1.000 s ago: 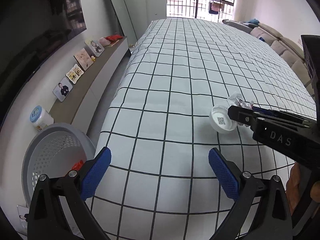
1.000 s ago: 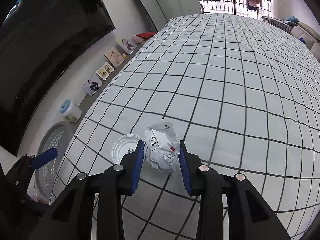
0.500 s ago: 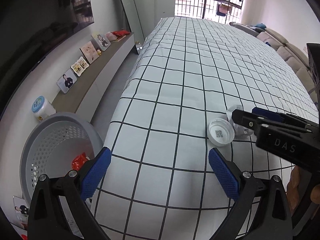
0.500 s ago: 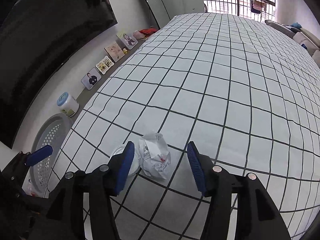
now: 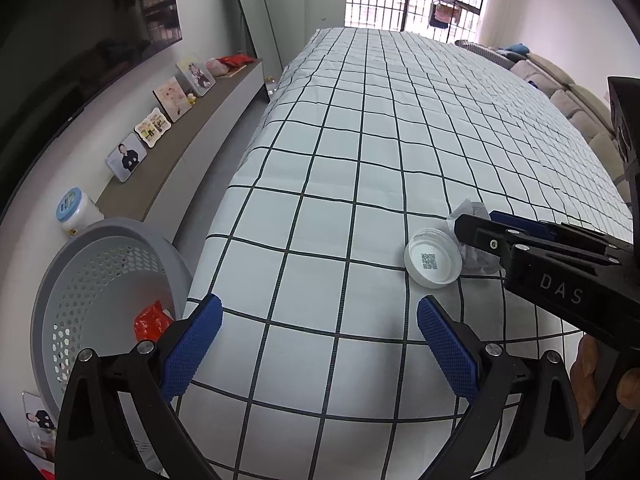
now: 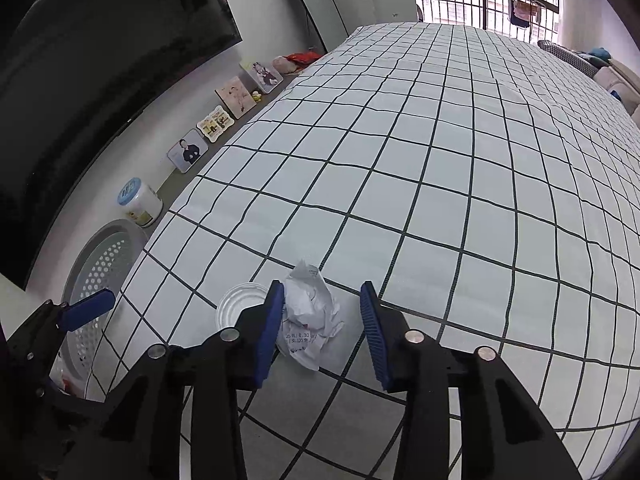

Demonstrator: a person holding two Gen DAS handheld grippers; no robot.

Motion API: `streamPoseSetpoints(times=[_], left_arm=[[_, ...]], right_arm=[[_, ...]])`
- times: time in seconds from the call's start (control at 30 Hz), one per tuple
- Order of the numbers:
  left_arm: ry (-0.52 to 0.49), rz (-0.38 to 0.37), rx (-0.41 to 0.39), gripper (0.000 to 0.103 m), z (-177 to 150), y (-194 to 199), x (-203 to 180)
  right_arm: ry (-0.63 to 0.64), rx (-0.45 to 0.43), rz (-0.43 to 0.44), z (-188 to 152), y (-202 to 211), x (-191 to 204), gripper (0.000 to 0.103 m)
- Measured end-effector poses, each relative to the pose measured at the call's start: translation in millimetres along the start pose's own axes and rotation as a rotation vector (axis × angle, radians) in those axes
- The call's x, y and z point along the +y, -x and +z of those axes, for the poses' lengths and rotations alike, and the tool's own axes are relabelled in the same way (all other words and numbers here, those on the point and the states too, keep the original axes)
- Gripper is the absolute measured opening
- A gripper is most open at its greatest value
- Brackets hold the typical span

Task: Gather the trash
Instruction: 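Grasp the white plastic lid with the left tool while the right tool holds the foil, then carry the lid and foil over the grey basket and open both tools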

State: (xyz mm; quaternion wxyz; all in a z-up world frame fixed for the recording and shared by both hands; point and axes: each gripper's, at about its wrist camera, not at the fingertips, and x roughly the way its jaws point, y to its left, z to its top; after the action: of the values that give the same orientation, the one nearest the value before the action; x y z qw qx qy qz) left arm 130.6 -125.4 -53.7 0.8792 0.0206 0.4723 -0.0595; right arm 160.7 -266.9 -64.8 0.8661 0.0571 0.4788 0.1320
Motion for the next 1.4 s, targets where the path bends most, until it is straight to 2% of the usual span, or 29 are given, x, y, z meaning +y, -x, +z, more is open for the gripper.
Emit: streamPoseSetpoints(times=[0.07, 0.17, 0.57, 0.73, 0.83, 0.97, 1.03, 1.1, 1.17, 1.2, 1.23, 1.4], left_arm=[[0.0, -0.004, 0.002, 0.096, 0.4, -0.6, -0.4], [-0.007, -0.007, 0.006, 0.096, 1.4, -2.7, -3.0], [-0.063, -0.013, 0.005, 0.096, 18.7, -16.0, -34.0], [-0.088, -0.048, 0.015, 0.096, 22.5, -21.2, -50.6], [-0.11, -0.041, 0.008, 0.095, 24.6, -25.6, -58.0], [-0.106, -0.045, 0.045, 0.084, 26.1, -37.5, -59.0], [-0.103, -0.047, 0.036, 0.081, 25.8, -37.6, -57.9], [-0.116, -0.056, 0.028, 0.071, 26.6, -34.7, -58.4], [-0.129, -0.067, 0.024, 0.053, 26.7, -31.2, -59.4], [-0.134, -0.074, 0.024, 0.049, 25.5, -29.2, -59.7], [-0.137, -0.08, 0.025, 0.039, 23.8, -27.2, -59.4], [-0.123, -0.082, 0.017, 0.039, 15.9, -14.8, -46.8]], right_arm=[[0.004, 0.002, 0.008, 0.2, 1.5, 0.1, 0.025], [-0.008, -0.013, 0.014, 1.4, 5.8, -2.6, 0.023], [-0.128, -0.084, -0.014, 7.7, 32.2, -44.2, 0.023], [-0.142, -0.093, -0.011, 8.2, 35.1, -48.7, 0.023], [-0.144, -0.093, -0.008, 7.7, 36.0, -49.2, 0.023], [-0.145, -0.095, -0.005, 7.9, 36.8, -48.0, 0.023], [-0.145, -0.096, -0.006, 7.7, 37.2, -48.9, 0.022], [-0.145, -0.096, -0.007, 7.8, 36.8, -49.0, 0.023], [-0.145, -0.094, -0.008, 7.8, 36.1, -49.0, 0.022], [-0.145, -0.092, -0.009, 7.8, 35.5, -48.8, 0.022], [-0.145, -0.092, -0.009, 7.9, 35.3, -48.5, 0.022], [-0.135, -0.088, -0.012, 7.2, 33.7, -44.7, 0.023]])
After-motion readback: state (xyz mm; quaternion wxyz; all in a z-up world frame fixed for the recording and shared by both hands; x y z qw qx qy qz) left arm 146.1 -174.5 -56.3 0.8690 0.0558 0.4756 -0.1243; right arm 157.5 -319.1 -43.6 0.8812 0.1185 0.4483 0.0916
